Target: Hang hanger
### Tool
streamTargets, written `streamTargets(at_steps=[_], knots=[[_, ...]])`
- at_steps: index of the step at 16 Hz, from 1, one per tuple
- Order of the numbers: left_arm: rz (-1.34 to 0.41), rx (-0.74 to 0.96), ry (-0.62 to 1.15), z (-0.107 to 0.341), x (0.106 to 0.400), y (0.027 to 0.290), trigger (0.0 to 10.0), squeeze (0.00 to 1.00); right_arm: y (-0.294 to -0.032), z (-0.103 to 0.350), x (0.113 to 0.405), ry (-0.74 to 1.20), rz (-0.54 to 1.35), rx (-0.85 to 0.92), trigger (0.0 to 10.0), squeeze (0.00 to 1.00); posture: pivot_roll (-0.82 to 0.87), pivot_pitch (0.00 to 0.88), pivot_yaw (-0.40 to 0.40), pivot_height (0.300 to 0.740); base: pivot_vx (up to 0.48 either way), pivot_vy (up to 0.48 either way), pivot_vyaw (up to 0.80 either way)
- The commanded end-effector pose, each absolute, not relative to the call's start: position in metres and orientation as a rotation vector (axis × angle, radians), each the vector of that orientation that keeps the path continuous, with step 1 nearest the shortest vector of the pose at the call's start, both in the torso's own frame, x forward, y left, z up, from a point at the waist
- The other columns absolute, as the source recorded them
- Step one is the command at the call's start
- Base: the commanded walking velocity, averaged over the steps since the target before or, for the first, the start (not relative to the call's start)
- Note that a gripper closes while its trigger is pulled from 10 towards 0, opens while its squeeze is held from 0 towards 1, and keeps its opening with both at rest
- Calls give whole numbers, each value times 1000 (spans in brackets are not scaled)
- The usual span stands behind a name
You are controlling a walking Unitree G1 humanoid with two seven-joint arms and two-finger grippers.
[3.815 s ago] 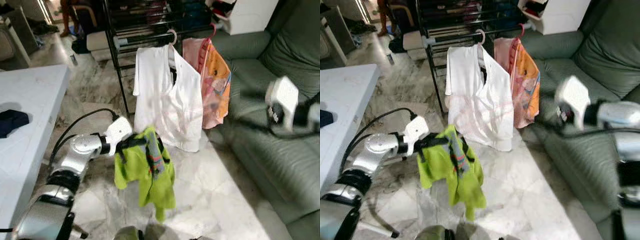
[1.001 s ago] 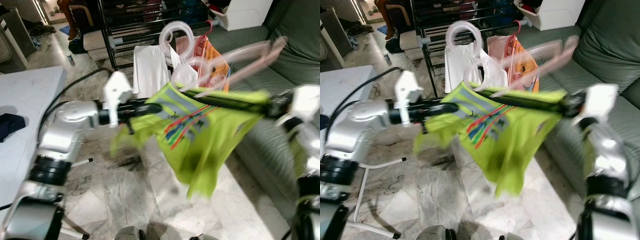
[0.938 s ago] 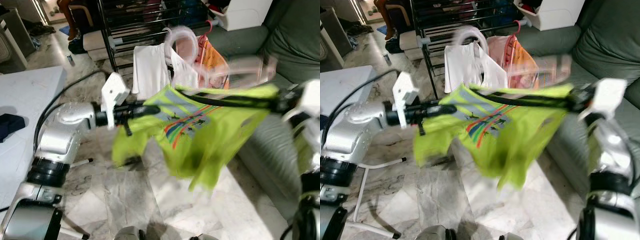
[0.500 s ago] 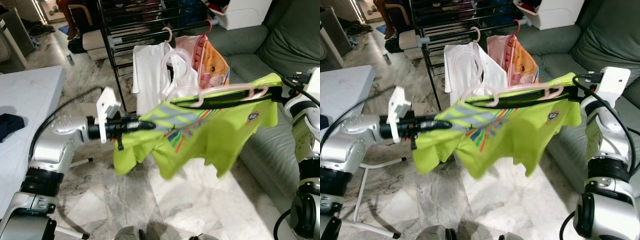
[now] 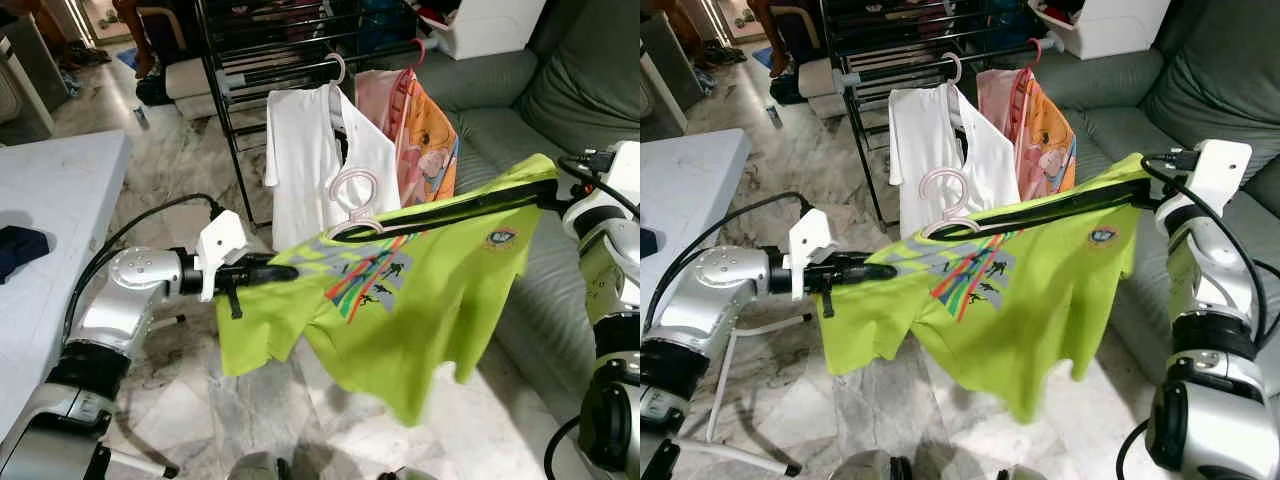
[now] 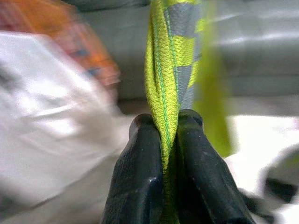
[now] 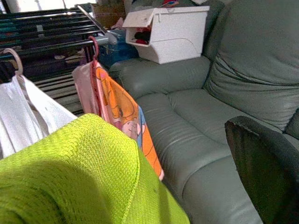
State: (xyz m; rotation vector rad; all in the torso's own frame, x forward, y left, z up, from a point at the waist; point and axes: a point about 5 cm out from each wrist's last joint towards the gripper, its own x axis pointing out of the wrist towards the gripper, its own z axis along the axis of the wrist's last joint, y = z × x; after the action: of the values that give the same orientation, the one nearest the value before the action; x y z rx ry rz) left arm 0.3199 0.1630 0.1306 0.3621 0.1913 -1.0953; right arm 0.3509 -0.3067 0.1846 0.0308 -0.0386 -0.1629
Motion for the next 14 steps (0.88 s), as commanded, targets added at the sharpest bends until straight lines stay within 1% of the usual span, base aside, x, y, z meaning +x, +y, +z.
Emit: streamTargets(at_steps=[1, 2, 3, 4, 6, 7, 8, 9, 10, 11, 12, 14], knots=[[-808, 414, 286, 116, 330, 197, 0, 0, -325, 216, 349, -146, -239, 32, 10000, 0, -36, 0, 37, 740, 0, 0, 0], [-723, 375, 249, 120, 337, 192, 0, 0, -319, 215, 351, -145, -224, 33, 10000, 0, -37, 0, 38, 740, 0, 0, 0], [-696, 360, 236, 122, 340, 190, 0, 0, -316, 215, 352, -145, -218, 31, 10000, 0, -37, 0, 38, 740, 0, 0, 0], [-635, 322, 198, 125, 344, 182, 0, 0, -307, 215, 357, -152, -197, 39, 10000, 0, -39, 0, 40, 740, 0, 0, 0], [-573, 227, 162, 124, 348, 161, 0, 0, -281, 218, 369, -180, -135, 58, 10000, 0, -37, 0, 40, 740, 0, 0, 0], [-563, 193, 153, 121, 348, 146, 0, 0, -262, 221, 375, -196, -79, 67, 10000, 0, -37, 0, 40, 740, 0, 0, 0], [-561, 187, 147, 119, 348, 141, 0, 0, -257, 221, 377, -201, -60, 68, 10000, 0, -31, 0, 36, 740, 0, 0, 0], [-553, 139, 133, 117, 346, 128, 0, 0, -244, 220, 379, -202, -9, 68, 10000, 0, -31, 0, 36, 740, 0, 0, 0], [-568, 125, 126, 115, 345, 118, 0, 0, -239, 219, 380, -198, 7, 67, 10000, 0, -31, 0, 36, 740, 0, 0, 0], [-658, 134, 82, 113, 334, 84, 0, 0, -219, 214, 382, -182, 96, 76, 10000, 0, -33, 0, 36, 740, 0, 0, 0], [-665, 132, 86, 112, 333, 78, 0, 0, -212, 210, 381, -169, 138, 74, 10000, 0, -34, 0, 35, 740, 0, 0, 0], [-669, 110, 91, 112, 330, 63, 0, 0, -189, 195, 375, -108, 288, 8, 10000, 0, -38, 0, 37, 740, 0, 0, 0]])
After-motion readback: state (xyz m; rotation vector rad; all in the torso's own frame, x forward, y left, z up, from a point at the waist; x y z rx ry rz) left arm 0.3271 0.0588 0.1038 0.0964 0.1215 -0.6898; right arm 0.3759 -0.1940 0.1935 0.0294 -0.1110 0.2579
